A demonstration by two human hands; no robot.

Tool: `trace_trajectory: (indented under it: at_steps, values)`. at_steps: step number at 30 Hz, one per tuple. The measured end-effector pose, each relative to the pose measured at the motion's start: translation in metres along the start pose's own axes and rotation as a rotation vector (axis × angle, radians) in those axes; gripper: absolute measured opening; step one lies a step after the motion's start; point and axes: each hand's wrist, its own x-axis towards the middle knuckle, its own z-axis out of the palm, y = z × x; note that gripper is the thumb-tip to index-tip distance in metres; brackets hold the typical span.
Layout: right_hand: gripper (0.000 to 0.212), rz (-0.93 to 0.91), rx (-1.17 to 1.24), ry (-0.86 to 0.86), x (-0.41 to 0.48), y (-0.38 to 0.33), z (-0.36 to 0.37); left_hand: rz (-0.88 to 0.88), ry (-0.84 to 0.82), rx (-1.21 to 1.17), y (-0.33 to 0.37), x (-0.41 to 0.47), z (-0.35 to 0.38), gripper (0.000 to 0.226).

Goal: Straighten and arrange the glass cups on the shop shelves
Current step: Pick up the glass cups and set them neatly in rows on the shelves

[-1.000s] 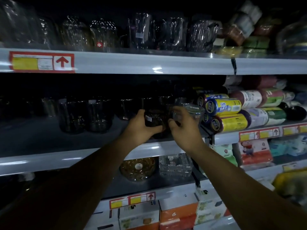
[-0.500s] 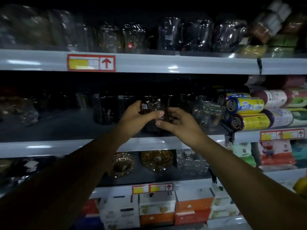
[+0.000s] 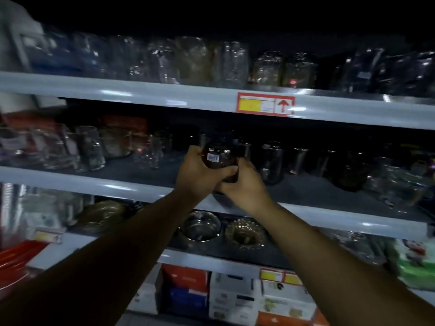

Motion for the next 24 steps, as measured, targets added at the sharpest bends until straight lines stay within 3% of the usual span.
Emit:
trace_trajectory:
  at_steps: [2,5,7,9,14,20,22,24]
  values:
    - [0.039,0.019,0.003,0.012,0.012,-0.004,0.025,0.019,0.057,0.046,-0.015,0.006,-0.018,0.067]
    - [0.026,0.023,0.065,0.005,0.028,-0.007,0.054,0.027,-0.038,-0.012,-0.032,0.021,-0.045,0.05]
    - [0.034,0.019,0.094,-0.015,0.039,-0.007,0.069,0.004,-0.127,-0.047,-0.042,0.03,-0.061,0.03]
    - [0.05,0.038,0.117,-0.035,0.051,-0.009,0.082,-0.03,-0.11,-0.059,-0.051,0.039,-0.073,0.027]
    - [0.055,0.084,0.127,-0.075,0.087,-0.014,0.112,-0.114,0.039,-0.036,-0.068,0.061,-0.09,0.046]
    - [0.058,0.127,0.096,-0.066,0.114,-0.008,0.134,-0.188,-0.017,-0.056,-0.091,0.087,-0.104,0.078]
    - [0.048,0.145,0.114,-0.079,0.109,-0.012,0.128,-0.2,0.0,-0.093,-0.087,0.086,-0.105,0.062]
    - [0.019,0.198,0.269,-0.057,0.098,-0.016,0.115,-0.195,0.042,-0.193,-0.086,0.084,-0.107,0.047]
